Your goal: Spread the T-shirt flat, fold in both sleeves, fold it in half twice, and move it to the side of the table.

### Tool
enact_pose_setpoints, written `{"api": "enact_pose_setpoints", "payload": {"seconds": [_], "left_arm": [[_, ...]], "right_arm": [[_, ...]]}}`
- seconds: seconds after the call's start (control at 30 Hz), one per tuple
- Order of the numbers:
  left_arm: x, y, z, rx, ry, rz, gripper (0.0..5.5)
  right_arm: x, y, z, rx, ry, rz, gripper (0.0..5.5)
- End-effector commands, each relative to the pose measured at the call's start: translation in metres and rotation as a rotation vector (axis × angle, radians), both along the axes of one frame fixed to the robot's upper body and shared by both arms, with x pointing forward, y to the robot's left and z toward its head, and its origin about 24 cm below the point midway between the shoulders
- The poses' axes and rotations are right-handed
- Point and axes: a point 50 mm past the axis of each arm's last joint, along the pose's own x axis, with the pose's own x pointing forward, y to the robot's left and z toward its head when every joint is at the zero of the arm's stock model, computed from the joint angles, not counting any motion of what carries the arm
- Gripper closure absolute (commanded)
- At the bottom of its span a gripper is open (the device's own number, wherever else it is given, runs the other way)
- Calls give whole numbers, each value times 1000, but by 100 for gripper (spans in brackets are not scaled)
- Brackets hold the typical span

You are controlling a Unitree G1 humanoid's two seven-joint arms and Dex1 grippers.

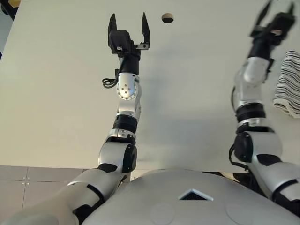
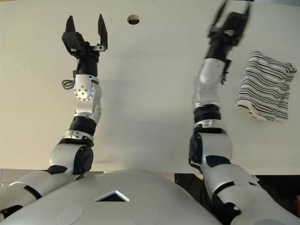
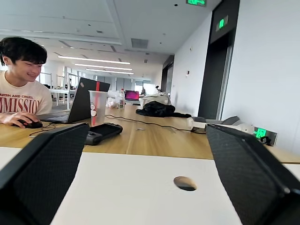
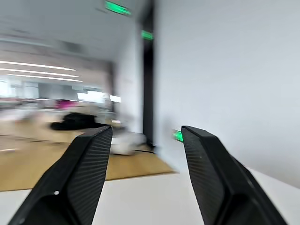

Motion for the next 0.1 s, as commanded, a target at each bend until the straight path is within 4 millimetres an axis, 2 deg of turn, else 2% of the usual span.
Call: {"api": "enact_pose_setpoints", "payload": {"seconds": [0.03,0.1], "left_arm": [[-14,-7,-16,80,-12,23,91],[-23,-5,-25,93,-13,37,91]], "right_arm": [[-24,44,-37,-155,44,134,280],[-34,48,-47,-175,41,156,280]]}}
